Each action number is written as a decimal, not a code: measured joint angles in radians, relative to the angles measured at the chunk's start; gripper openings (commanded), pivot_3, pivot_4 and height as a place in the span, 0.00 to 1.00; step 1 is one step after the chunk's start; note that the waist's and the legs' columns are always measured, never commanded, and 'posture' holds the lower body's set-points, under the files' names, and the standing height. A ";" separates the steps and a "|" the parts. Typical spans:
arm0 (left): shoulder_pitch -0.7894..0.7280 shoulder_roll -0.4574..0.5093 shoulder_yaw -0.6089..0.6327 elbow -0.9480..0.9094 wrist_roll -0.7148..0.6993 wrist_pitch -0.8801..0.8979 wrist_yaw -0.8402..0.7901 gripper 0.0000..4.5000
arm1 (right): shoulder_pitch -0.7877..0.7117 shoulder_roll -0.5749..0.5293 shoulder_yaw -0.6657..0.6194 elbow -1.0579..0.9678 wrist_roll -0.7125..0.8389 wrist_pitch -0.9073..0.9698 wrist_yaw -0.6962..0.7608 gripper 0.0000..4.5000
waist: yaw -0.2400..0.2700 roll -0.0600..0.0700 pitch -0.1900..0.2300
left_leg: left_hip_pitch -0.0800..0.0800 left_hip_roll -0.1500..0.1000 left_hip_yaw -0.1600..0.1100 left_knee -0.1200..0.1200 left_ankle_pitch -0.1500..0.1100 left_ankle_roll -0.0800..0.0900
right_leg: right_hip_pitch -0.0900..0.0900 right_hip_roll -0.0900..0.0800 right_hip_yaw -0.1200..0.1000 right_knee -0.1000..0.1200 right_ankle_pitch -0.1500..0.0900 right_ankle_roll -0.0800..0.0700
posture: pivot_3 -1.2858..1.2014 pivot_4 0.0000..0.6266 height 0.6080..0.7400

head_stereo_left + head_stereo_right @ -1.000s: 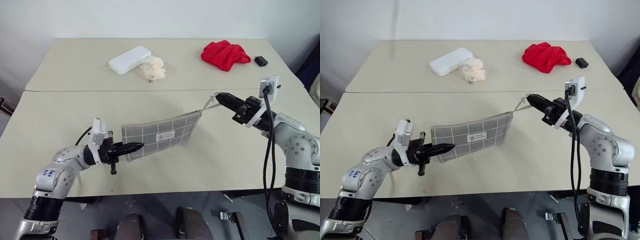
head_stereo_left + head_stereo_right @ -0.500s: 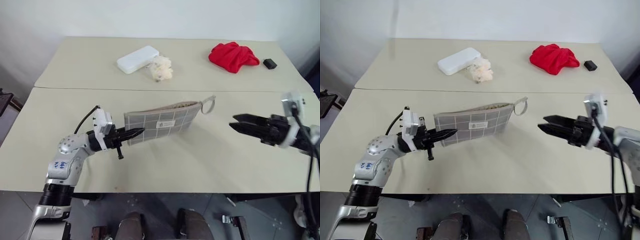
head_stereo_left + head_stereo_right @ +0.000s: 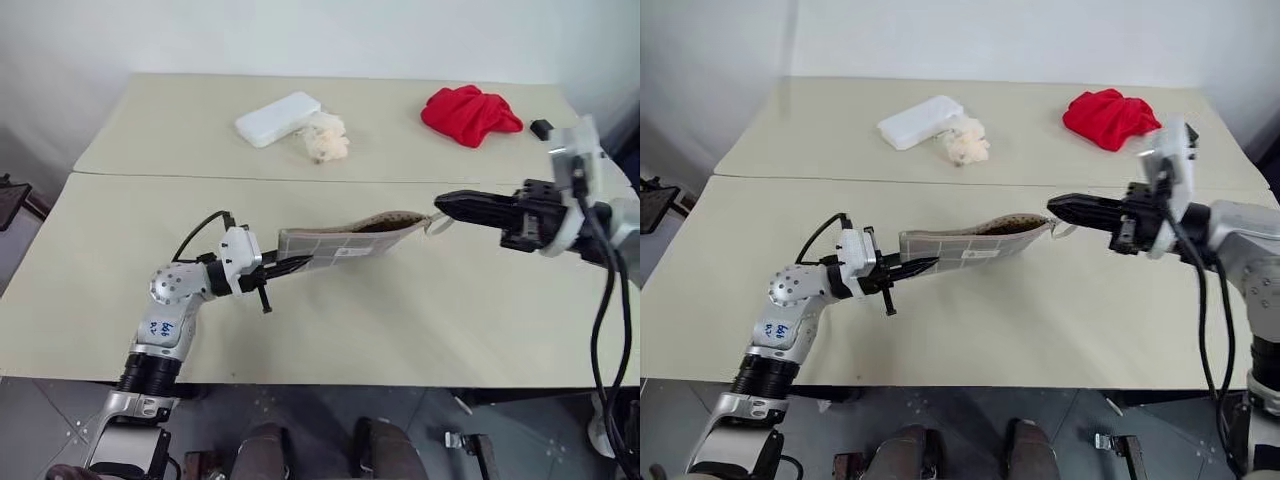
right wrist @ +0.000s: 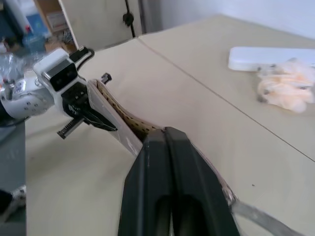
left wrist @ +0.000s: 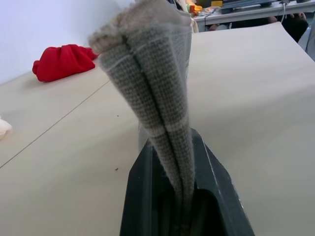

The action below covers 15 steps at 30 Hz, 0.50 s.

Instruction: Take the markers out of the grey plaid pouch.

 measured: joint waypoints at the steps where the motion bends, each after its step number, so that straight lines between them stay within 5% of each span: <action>1: 0.001 -0.001 -0.006 -0.001 0.003 -0.005 -0.002 0.00 | -0.020 0.012 0.027 -0.009 -0.002 0.017 -0.019 0.00 | -0.001 0.000 0.000 | 0.000 0.000 0.000 0.000 0.000 0.000 | 0.000 0.000 0.000 0.000 0.000 0.000 | 0.52 0.24 1.00; 7: 0.048 -0.012 -0.041 -0.023 0.017 -0.016 -0.010 0.00 | -0.090 0.045 0.178 -0.037 -0.100 0.067 -0.125 0.00 | -0.002 0.000 0.000 | 0.000 0.000 0.000 0.000 0.000 0.000 | 0.000 0.000 0.000 0.000 0.000 0.000 | 0.52 0.24 1.00; 15: 0.078 -0.021 -0.052 -0.064 0.031 -0.011 0.007 0.00 | -0.048 0.013 0.299 -0.101 -0.216 0.044 -0.081 0.00 | -0.003 0.000 0.000 | 0.000 0.000 0.000 0.000 0.000 0.000 | 0.000 0.000 0.000 0.000 0.000 0.000 | 0.52 0.24 1.00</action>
